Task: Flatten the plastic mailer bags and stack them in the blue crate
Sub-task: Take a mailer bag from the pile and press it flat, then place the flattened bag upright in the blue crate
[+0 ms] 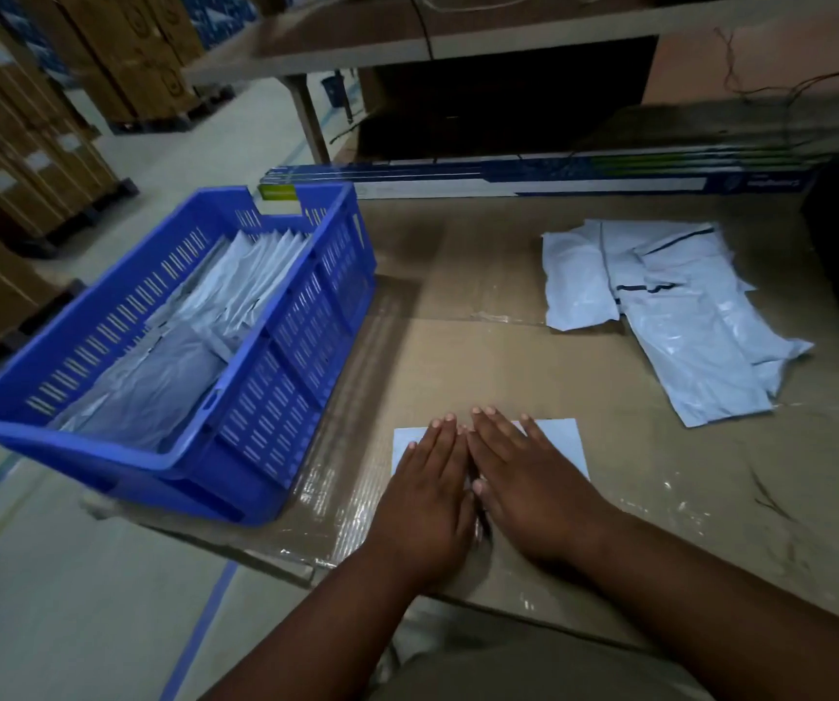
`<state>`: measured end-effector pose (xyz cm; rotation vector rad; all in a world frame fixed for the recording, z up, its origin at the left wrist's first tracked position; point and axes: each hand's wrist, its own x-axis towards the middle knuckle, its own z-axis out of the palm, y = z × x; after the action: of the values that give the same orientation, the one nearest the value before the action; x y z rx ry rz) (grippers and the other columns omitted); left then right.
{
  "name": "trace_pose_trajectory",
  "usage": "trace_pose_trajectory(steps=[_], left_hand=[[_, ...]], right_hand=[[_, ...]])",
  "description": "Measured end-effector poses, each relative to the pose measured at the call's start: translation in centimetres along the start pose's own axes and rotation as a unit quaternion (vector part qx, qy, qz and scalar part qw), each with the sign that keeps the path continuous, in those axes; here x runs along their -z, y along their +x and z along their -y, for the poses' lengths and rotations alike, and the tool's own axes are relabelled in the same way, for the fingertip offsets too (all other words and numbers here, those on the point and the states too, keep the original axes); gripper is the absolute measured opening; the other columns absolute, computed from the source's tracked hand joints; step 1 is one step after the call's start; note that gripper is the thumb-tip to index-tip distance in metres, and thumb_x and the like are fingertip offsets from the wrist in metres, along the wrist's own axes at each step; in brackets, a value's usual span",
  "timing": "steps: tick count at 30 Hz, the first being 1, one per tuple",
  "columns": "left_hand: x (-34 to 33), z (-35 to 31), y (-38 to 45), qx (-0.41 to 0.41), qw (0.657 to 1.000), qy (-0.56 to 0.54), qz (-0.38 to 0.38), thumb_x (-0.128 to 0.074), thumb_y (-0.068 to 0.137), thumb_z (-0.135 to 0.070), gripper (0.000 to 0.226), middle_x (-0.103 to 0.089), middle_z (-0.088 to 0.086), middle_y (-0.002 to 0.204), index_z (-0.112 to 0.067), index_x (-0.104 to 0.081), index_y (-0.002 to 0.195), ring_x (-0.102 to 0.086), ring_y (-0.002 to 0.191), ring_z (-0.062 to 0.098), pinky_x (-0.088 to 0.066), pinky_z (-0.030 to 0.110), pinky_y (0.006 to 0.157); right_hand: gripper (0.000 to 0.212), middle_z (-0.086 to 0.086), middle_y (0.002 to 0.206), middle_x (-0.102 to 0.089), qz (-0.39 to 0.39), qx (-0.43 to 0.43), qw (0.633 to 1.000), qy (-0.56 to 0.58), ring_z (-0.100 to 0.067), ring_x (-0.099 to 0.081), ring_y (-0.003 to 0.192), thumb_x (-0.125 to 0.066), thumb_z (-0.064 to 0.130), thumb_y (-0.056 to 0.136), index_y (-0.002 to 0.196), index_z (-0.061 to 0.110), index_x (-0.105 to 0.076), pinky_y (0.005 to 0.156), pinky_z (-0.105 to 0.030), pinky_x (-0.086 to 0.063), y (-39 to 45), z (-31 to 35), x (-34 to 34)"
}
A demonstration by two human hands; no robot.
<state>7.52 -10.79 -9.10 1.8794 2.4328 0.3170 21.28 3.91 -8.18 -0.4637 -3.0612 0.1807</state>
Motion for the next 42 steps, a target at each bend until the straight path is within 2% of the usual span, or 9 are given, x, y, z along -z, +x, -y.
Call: trace_pose_trajectory(steps=[6, 12, 15, 21, 24, 29, 33, 37, 42], left_hand=[[-1.0, 2.9, -1.9, 0.029, 0.999, 0.046, 0.006, -0.026, 0.109, -0.055, 0.071, -0.008, 0.004, 0.176, -0.017, -0.016, 0.168, -0.006, 0.163, 0.018, -0.015, 0.045, 0.129], [1.2, 5.3, -3.5, 0.111, 0.991, 0.054, 0.056, -0.009, 0.104, -0.063, 0.078, 0.003, -0.004, 0.176, -0.02, -0.01, 0.169, 0.004, 0.162, 0.013, 0.001, 0.04, 0.129], [2.0, 3.9, -2.3, 0.121, 0.99, 0.054, 0.052, -0.013, 0.102, -0.062, 0.08, 0.006, 0.0, 0.176, -0.018, -0.007, 0.169, 0.008, 0.162, 0.017, -0.001, 0.049, 0.129], [-1.0, 0.4, 0.9, -0.054, 0.996, 0.028, 0.067, -0.031, 0.109, -0.048, 0.068, -0.004, 0.001, 0.175, -0.019, -0.018, 0.168, 0.0, 0.163, 0.019, -0.022, 0.057, 0.126], [-0.5, 1.9, -0.1, 0.021, 0.997, 0.046, 0.06, -0.02, 0.106, -0.067, 0.077, 0.001, -0.002, 0.176, -0.025, -0.009, 0.169, 0.002, 0.162, 0.016, -0.012, 0.049, 0.13], [2.5, 4.9, -0.5, 0.087, 0.989, 0.015, 0.115, -0.02, 0.102, -0.073, 0.081, 0.013, -0.013, 0.171, -0.031, -0.001, 0.169, 0.011, 0.161, 0.011, -0.002, 0.045, 0.132], [5.1, 3.7, 2.6, 0.057, 0.984, -0.108, 0.128, -0.067, 0.094, -0.06, 0.1, -0.015, -0.009, 0.174, -0.041, -0.002, 0.167, -0.016, 0.16, 0.016, -0.021, 0.035, 0.128], [6.4, 2.3, 6.0, 0.092, 0.985, -0.019, 0.147, -0.087, 0.067, -0.059, 0.124, -0.051, -0.003, 0.148, -0.041, -0.014, 0.165, -0.048, 0.132, 0.024, -0.045, 0.046, 0.108], [8.8, 1.3, 8.5, 0.128, 0.965, 0.029, 0.225, -0.09, 0.071, -0.05, 0.051, -0.068, 0.0, 0.111, -0.024, -0.072, 0.111, -0.062, 0.1, 0.021, -0.05, 0.031, 0.08]], right_hand=[[0.078, -0.003, 0.176, -0.006, 0.023, -0.083, 0.996, 0.022, -0.018, -0.003, 0.163, -0.022, 0.063, 0.105, 0.168, 0.017, -0.018, 0.13, -0.049, -0.009, -3.2, -1.8, -1.5], [0.089, 0.003, 0.174, 0.02, 0.075, -0.185, 0.98, -0.001, -0.014, 0.019, 0.16, 0.013, 0.065, 0.091, 0.168, 0.021, 0.008, 0.13, -0.047, 0.007, -6.3, -6.0, 0.3], [0.091, 0.0, 0.174, 0.02, 0.063, -0.175, 0.982, 0.023, -0.016, 0.02, 0.16, 0.013, 0.064, 0.089, 0.168, 0.018, 0.005, 0.13, -0.046, 0.009, -6.1, -5.5, 1.9], [0.085, -0.007, 0.176, 0.0, 0.066, -0.042, 0.996, 0.036, -0.022, 0.004, 0.163, -0.005, 0.061, 0.098, 0.168, 0.013, -0.01, 0.128, -0.043, 0.008, -2.3, -0.1, 0.4], [0.082, -0.005, 0.176, -0.007, 0.048, -0.068, 0.996, 0.025, -0.023, -0.008, 0.163, -0.018, 0.067, 0.104, 0.167, 0.015, -0.02, 0.13, -0.046, -0.001, -3.4, -2.0, -0.7], [0.09, -0.003, 0.175, 0.017, 0.078, -0.13, 0.987, 0.051, -0.02, 0.016, 0.161, 0.005, 0.066, 0.092, 0.168, 0.017, 0.004, 0.13, -0.046, 0.007, -4.5, -4.3, -0.1], [0.08, -0.005, 0.177, 0.0, 0.096, -0.092, 0.989, 0.061, -0.023, 0.002, 0.163, -0.035, 0.06, 0.105, 0.168, 0.022, -0.006, 0.131, -0.047, 0.002, -2.4, -4.5, 2.4], [0.086, -0.007, 0.165, -0.033, 0.094, -0.047, 0.993, 0.06, -0.031, -0.034, 0.15, -0.059, 0.056, 0.096, 0.166, 0.026, -0.018, 0.128, -0.049, -0.021, 1.3, -4.6, 4.1], [0.047, 0.0, 0.115, -0.051, 0.117, -0.044, 0.991, 0.042, -0.025, -0.051, 0.112, -0.073, 0.059, 0.08, 0.114, 0.029, -0.061, 0.09, -0.038, -0.049, 4.0, -5.7, 5.7]])
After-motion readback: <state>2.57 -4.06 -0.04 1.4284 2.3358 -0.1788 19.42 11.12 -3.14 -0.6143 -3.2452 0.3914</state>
